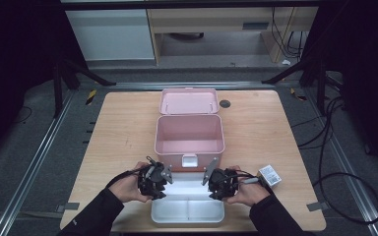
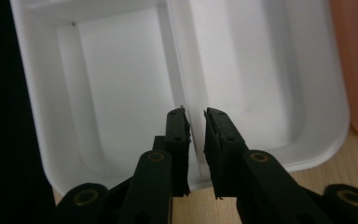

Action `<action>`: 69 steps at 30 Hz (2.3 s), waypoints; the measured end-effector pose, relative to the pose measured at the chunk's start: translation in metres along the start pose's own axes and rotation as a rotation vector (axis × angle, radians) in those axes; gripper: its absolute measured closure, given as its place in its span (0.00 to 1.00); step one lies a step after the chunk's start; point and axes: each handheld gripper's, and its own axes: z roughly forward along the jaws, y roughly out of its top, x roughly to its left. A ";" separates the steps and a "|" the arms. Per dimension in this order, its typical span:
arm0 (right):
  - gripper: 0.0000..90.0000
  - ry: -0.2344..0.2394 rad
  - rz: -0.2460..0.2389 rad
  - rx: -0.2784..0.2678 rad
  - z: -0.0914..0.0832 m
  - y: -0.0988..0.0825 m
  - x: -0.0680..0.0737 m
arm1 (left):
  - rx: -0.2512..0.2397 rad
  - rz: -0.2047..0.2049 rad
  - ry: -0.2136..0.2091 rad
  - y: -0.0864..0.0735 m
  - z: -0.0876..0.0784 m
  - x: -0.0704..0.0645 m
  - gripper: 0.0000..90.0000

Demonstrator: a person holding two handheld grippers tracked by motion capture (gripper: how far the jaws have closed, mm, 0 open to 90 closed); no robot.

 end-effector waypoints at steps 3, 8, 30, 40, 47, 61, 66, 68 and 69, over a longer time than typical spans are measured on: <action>0.76 -0.023 0.028 -0.041 -0.007 -0.002 -0.002 | -0.056 -0.062 0.041 -0.008 -0.010 0.003 0.73; 0.64 -0.092 0.128 -0.128 -0.024 -0.009 -0.010 | -0.159 -0.190 0.086 -0.028 -0.020 0.012 0.65; 0.33 -0.423 0.596 -0.193 -0.069 -0.092 -0.057 | -0.365 -0.737 0.335 -0.107 -0.041 0.060 0.47; 0.26 -0.425 0.690 -0.076 -0.064 -0.119 -0.059 | -0.364 -0.753 0.377 -0.111 -0.043 0.061 0.47; 0.26 -0.381 0.730 -0.008 -0.051 -0.131 -0.059 | -0.364 -0.754 0.382 -0.112 -0.043 0.061 0.47; 0.40 -0.314 0.774 0.069 -0.038 -0.142 -0.065 | -0.358 -0.767 0.413 -0.115 -0.041 0.062 0.53; 0.48 -0.277 0.789 0.079 -0.036 -0.141 -0.067 | -0.359 -0.760 0.419 -0.113 -0.040 0.062 0.54; 0.50 -0.277 0.794 0.086 -0.037 -0.140 -0.067 | -0.361 -0.764 0.421 -0.113 -0.039 0.063 0.54; 0.50 -0.278 0.797 0.091 -0.037 -0.140 -0.067 | -0.357 -0.765 0.423 -0.113 -0.039 0.063 0.54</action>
